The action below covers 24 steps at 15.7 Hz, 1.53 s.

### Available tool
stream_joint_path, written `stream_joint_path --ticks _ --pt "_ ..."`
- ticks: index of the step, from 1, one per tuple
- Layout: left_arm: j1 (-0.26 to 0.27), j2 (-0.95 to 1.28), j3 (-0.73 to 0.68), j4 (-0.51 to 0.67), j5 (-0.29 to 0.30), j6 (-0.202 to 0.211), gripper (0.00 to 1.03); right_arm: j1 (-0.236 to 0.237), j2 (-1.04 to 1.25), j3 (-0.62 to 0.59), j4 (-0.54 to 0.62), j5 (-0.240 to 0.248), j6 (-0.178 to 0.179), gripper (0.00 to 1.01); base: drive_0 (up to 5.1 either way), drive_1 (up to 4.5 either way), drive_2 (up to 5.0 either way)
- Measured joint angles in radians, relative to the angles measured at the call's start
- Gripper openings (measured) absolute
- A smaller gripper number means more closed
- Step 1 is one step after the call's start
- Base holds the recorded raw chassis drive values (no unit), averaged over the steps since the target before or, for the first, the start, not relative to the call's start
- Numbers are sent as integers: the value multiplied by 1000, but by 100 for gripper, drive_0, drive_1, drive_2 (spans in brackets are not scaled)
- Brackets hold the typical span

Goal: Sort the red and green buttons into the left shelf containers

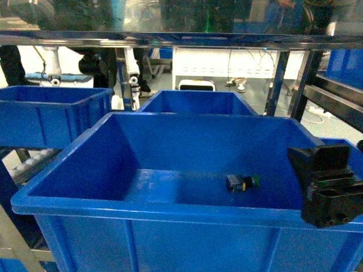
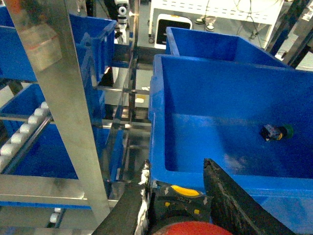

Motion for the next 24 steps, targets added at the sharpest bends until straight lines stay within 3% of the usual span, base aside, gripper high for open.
stream_joint_path --ticks 2,3,5,6,7,16,18,19,24 --pt "0 0 0 0 0 0 28 18 -183 -61 -118 75 6 98 0 0 0" --pt "0 0 0 0 0 0 28 51 -293 -106 -199 132 8 98 0 0 0" --pt "0 0 0 0 0 0 28 88 -536 -192 -451 213 27 98 0 0 0" --pt "0 0 0 0 0 0 28 75 -676 -211 -590 230 28 98 0 0 0" --pt "0 0 0 0 0 0 28 50 -760 -213 -647 230 26 98 0 0 0" --pt "-3 0 0 -1 0 0 28 47 -758 -213 -653 234 26 98 0 0 0" --pt "-52 22 0 21 -5 -6 28 47 -757 -213 -652 234 26 98 0 0 0" --pt "-161 229 34 158 -26 -49 28 47 -757 -213 -652 234 26 98 0 0 0" --pt "-284 607 203 343 -79 -84 28 47 -757 -213 -652 234 26 98 0 0 0"
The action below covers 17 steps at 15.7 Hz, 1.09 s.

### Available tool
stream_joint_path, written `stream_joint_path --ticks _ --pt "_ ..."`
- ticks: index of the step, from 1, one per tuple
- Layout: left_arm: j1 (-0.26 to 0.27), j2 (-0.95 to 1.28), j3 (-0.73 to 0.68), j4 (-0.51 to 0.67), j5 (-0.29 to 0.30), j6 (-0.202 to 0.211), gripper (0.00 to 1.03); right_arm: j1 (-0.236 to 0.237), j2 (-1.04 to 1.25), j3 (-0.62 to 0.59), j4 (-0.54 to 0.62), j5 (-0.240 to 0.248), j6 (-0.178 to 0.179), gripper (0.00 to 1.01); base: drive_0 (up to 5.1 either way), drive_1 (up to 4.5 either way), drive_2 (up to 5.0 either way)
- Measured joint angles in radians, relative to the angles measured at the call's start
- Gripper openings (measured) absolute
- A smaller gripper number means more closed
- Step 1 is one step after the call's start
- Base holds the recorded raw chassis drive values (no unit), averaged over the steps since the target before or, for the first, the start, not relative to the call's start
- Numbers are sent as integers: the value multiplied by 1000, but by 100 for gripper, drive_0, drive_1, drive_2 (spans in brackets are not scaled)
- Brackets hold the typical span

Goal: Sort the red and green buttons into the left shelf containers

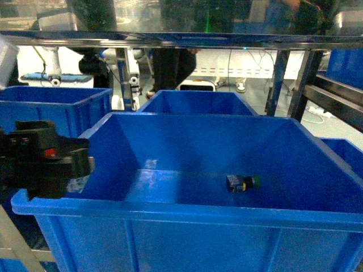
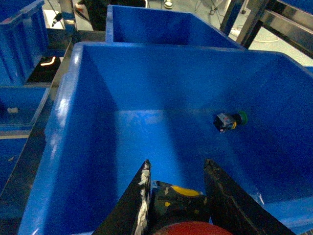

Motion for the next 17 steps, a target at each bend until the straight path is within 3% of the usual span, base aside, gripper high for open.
stream_joint_path --ticks 8,15,17 --pt "-24 437 283 39 -20 -18 28 0 0 0 0 0 0 98 0 0 0" --pt "-41 667 605 -176 27 -25 28 0 0 0 0 0 0 98 0 0 0" --pt "-43 666 607 -181 30 -30 46 0 0 0 0 0 0 98 0 0 0"
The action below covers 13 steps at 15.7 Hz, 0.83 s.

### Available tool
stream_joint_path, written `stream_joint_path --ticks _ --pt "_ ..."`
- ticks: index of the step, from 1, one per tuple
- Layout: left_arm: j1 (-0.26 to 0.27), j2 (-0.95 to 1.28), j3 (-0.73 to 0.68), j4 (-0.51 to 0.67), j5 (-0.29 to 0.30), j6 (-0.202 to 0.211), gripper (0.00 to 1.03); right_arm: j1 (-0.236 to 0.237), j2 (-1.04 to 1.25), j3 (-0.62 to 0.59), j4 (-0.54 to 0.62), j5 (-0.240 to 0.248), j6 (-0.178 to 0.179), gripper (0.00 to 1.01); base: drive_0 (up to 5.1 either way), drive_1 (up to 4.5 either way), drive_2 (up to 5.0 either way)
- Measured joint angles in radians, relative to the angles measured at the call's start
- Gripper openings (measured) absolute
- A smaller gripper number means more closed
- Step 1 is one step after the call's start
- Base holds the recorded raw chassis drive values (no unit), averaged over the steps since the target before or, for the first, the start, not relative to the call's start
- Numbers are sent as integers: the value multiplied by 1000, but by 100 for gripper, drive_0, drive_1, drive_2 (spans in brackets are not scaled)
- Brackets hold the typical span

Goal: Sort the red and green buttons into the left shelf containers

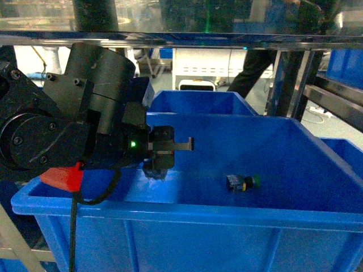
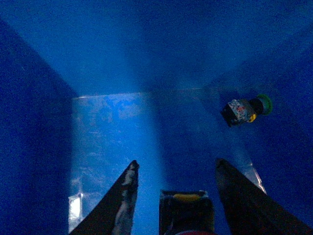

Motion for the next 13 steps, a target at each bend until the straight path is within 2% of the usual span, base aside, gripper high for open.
stream_joint_path --ticks 3,5,7,10,11,13 --pt "11 -71 -106 54 4 -14 80 0 0 0 0 0 0 98 0 0 0" --pt "37 -170 -209 97 10 -23 100 0 0 0 0 0 0 98 0 0 0" --pt "60 -317 -359 133 14 -22 98 0 0 0 0 0 0 98 0 0 0" --pt "84 -509 -539 115 39 -23 98 0 0 0 0 0 0 98 0 0 0" --pt "104 -579 -587 109 50 -22 98 0 0 0 0 0 0 98 0 0 0" --pt "177 -774 -692 72 75 -22 98 0 0 0 0 0 0 98 0 0 0"
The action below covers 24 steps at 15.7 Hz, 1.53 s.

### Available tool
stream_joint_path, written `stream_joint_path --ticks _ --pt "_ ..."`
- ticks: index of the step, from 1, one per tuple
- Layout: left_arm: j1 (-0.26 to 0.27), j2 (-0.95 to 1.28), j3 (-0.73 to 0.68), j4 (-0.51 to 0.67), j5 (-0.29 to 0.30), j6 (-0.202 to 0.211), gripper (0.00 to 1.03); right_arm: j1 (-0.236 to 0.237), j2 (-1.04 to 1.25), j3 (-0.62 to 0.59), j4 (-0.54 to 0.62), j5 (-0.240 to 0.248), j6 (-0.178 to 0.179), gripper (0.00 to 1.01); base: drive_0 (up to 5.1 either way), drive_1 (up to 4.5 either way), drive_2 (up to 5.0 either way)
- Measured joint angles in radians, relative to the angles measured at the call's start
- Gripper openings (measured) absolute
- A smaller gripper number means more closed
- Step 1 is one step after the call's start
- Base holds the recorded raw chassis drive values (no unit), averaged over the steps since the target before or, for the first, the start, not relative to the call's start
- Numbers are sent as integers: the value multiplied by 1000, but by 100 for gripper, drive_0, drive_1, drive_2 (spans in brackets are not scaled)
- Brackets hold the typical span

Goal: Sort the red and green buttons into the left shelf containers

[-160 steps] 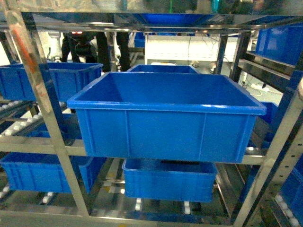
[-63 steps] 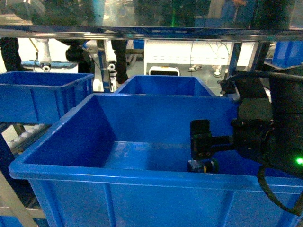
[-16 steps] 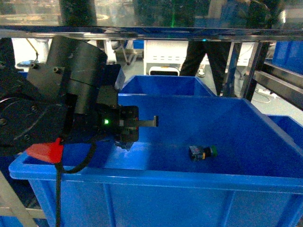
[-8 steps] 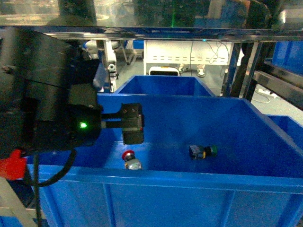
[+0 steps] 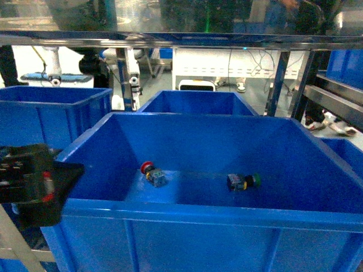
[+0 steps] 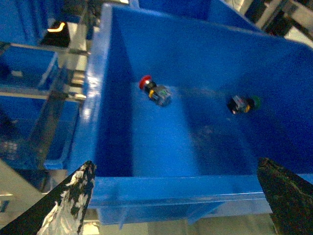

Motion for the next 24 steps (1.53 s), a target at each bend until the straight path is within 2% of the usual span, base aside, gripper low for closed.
stream_joint_path --ticks 1,3,4,5,6,7,8,9,10,12,14,15,16,17,18,19,24 --pt "47 -123 -37 -50 12 1 98 0 0 0 0 0 0 98 0 0 0" --pt "136 -364 -69 -176 -2 24 98 0 0 0 0 0 0 98 0 0 0" --pt "180 -475 -69 -250 0 24 98 0 0 0 0 0 0 98 0 0 0" --pt "189 -510 -69 -246 -8 23 98 0 1 -2 19 2 -2 98 0 0 0" --pt "186 -506 -73 -219 -5 32 97 -12 20 -61 247 21 -41 88 0 0 0" --pt "181 -475 -120 -51 -10 69 91 -35 -3 -98 335 10 -74 81 0 0 0" --pt "186 -477 -197 86 -26 146 78 -76 -53 -106 383 -12 -99 70 0 0 0" --pt "186 -520 -235 134 -27 196 66 -121 -142 -105 341 -51 -114 55 0 0 0" --pt "186 -570 -235 129 -26 220 53 -153 -188 -106 287 -93 -124 43 0 0 0" --pt "186 -622 -243 92 -27 238 37 -195 -249 -106 227 -130 -130 26 0 0 0" --pt "186 -698 -274 28 -27 245 10 -249 -339 -106 148 -183 -136 1 0 0 0" --pt "186 -700 -300 83 -27 244 2 -266 -364 -106 117 -201 -135 2 0 0 0" --pt "186 -737 -300 34 -27 247 2 -333 -406 -106 76 -288 -136 2 0 0 0" --pt "186 -766 -300 2 -27 248 2 -387 -428 -106 62 -314 -136 2 0 0 0" --pt "186 -798 -300 -23 -27 248 2 -402 -442 -106 47 -312 -135 2 0 0 0" --pt "186 -838 -300 -56 -26 248 2 -397 -461 -106 26 -333 -135 2 0 0 0" --pt "186 -971 -300 -183 -27 248 2 -393 -531 -106 -51 -332 -135 2 0 0 0"
